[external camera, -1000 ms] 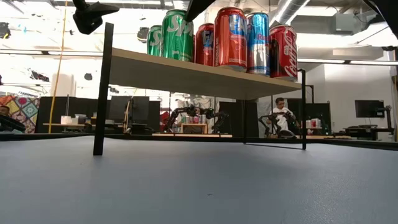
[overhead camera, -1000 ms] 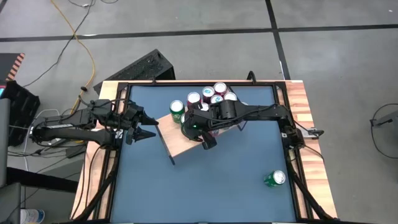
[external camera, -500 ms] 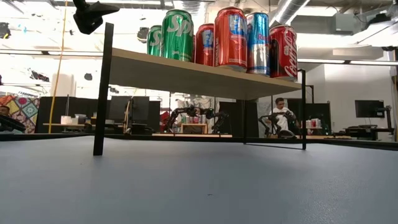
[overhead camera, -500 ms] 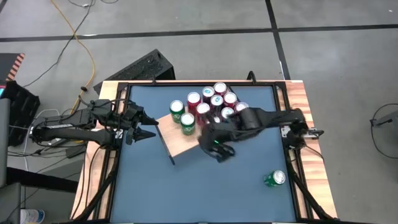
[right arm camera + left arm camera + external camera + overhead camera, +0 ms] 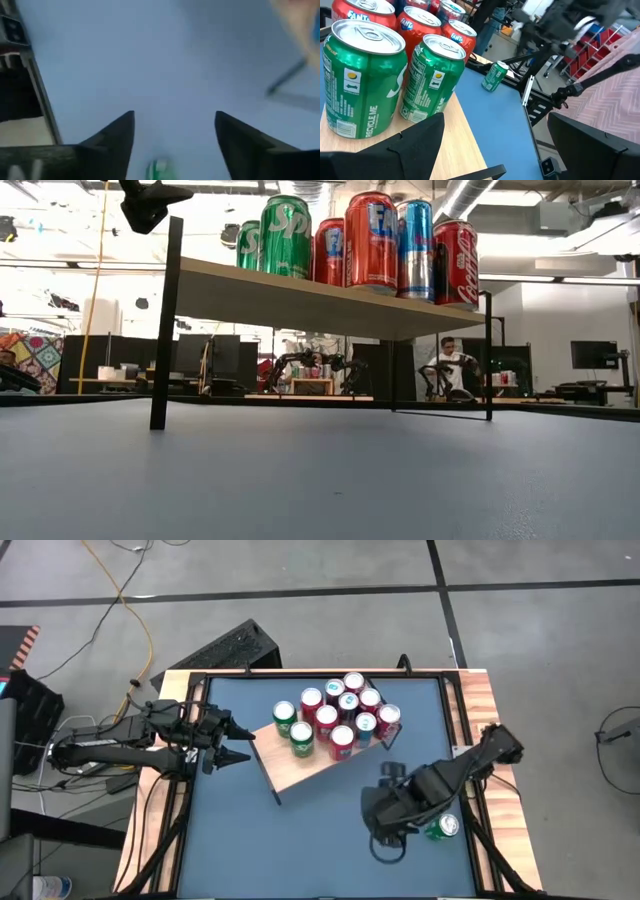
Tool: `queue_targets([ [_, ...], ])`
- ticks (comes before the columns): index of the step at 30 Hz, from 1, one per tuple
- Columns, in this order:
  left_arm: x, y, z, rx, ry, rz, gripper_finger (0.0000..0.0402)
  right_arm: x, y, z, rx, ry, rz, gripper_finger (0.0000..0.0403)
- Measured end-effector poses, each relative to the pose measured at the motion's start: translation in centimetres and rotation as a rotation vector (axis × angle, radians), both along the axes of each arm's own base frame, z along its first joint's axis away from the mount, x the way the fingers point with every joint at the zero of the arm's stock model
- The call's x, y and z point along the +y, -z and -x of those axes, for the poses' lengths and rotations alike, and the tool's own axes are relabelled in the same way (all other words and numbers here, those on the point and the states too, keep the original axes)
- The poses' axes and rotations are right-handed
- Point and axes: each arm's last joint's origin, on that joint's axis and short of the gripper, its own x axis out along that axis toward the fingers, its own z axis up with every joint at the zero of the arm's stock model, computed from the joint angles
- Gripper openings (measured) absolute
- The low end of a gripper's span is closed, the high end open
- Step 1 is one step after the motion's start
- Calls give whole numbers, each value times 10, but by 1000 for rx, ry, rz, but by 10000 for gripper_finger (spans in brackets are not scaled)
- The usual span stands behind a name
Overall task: Place canned beverage on shelf
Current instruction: Put the green soda can on the shelf aligned with the other green soda cans
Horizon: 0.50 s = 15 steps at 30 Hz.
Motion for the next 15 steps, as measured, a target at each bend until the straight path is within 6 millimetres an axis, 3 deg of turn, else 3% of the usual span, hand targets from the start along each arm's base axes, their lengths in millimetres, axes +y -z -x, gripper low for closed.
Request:
queue_targets([
  [6, 0, 0, 0, 0, 4, 1, 341, -11, 21, 53, 138, 274, -101, 287],
  [12, 0, 0, 0, 2, -3, -3, 341, -13, 40, 120, 303, 475, -203, 296],
  [15, 1, 0, 0, 2, -28, -17, 341, -10, 43, 144, 317, 541, -221, 296],
])
